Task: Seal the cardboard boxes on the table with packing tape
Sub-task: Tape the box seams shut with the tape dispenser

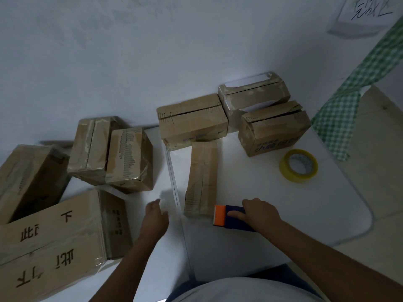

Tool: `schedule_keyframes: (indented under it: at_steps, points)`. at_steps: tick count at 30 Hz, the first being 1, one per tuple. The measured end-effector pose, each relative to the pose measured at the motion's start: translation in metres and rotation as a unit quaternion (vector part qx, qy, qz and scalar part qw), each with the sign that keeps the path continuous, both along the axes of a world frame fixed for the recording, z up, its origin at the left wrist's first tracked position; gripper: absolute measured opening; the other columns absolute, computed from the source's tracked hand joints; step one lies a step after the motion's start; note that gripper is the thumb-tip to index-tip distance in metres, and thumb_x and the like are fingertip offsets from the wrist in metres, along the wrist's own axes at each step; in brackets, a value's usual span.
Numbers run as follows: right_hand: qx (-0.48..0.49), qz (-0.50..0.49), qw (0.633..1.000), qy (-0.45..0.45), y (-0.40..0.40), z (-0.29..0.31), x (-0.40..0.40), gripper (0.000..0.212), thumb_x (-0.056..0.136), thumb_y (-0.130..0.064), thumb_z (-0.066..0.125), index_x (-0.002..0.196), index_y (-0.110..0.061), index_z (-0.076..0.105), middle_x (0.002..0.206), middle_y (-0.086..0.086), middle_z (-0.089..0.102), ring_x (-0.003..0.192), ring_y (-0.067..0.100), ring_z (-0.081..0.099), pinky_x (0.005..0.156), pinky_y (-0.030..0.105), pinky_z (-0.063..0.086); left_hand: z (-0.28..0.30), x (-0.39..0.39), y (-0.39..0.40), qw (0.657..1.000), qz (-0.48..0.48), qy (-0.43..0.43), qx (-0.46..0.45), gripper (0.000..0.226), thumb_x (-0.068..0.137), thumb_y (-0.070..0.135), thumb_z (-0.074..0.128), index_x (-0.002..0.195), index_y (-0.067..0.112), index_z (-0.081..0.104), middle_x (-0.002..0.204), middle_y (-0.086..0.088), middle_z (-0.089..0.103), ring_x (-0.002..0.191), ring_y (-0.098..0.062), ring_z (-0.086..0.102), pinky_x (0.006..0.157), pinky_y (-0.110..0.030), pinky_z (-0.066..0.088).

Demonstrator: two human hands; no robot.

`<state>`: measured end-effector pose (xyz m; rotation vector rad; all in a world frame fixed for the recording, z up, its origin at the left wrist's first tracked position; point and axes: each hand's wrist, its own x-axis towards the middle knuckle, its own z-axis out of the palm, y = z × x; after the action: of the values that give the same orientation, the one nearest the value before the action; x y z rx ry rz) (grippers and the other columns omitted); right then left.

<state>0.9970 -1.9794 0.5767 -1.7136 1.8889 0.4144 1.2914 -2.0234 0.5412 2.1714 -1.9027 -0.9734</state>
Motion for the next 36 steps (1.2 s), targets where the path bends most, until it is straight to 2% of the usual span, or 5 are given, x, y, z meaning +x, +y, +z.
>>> schedule_keyframes:
  at_steps: [4, 9, 12, 26, 36]
  points:
    - [0.002, 0.004, 1.0, -0.004, -0.002, 0.004, 0.002, 0.058, 0.087, -0.073, 0.038, 0.081, -0.016, 0.043, 0.101, 0.007, 0.065, 0.08, 0.017, 0.057, 0.065, 0.027, 0.04, 0.009, -0.035, -0.005, 0.961, -0.185, -0.033, -0.202, 0.055, 0.093, 0.005, 0.059, 0.145, 0.008, 0.044, 0.151, -0.016, 0.042, 0.132, -0.028, 0.05, 0.107, -0.039, 0.043]
    - [0.013, -0.008, 1.0, -0.013, -0.004, 0.009, 0.0, 0.056, 0.086, -0.074, 0.039, 0.066, -0.022, 0.031, 0.101, 0.007, 0.064, 0.089, 0.021, 0.062, 0.064, 0.027, 0.039, -0.014, -0.072, -0.015, 0.873, -0.451, -0.063, -0.175, 0.056, 0.106, 0.026, 0.038, 0.156, 0.013, 0.018, 0.164, -0.006, 0.005, 0.152, -0.023, 0.0, 0.124, -0.046, 0.002]
    - [0.01, -0.016, 1.0, -0.019, 0.001, 0.006, -0.002, 0.056, 0.085, -0.075, 0.039, 0.066, -0.024, 0.029, 0.098, 0.005, 0.063, 0.081, 0.018, 0.058, 0.063, 0.028, 0.039, -0.03, -0.072, -0.018, 0.878, -0.447, -0.097, -0.142, 0.058, 0.106, 0.046, 0.008, 0.157, 0.02, -0.001, 0.164, 0.003, -0.013, 0.15, -0.015, -0.017, 0.123, -0.041, -0.01]
    - [-0.045, -0.019, 0.999, -0.021, 0.022, 0.002, -0.052, 0.061, 0.084, -0.078, 0.036, 0.079, -0.019, 0.046, 0.066, -0.007, 0.042, 0.063, 0.014, 0.049, 0.052, 0.027, 0.033, -0.036, -0.072, -0.016, 0.885, -0.434, -0.09, -0.142, 0.059, 0.104, 0.049, 0.003, 0.156, 0.023, -0.001, 0.164, 0.006, -0.011, 0.15, -0.01, -0.015, 0.122, -0.039, -0.007]
    - [0.021, -0.049, 0.998, -0.043, 0.018, 0.002, -0.052, 0.054, 0.09, -0.068, 0.041, 0.098, -0.016, 0.053, 0.094, 0.003, 0.058, 0.073, 0.015, 0.049, 0.061, 0.028, 0.038, -0.021, -0.078, -0.006, 0.895, -0.411, -0.088, -0.149, 0.061, 0.104, 0.044, 0.009, 0.156, 0.014, 0.01, 0.165, -0.005, -0.001, 0.153, -0.02, -0.005, 0.124, -0.046, 0.004]
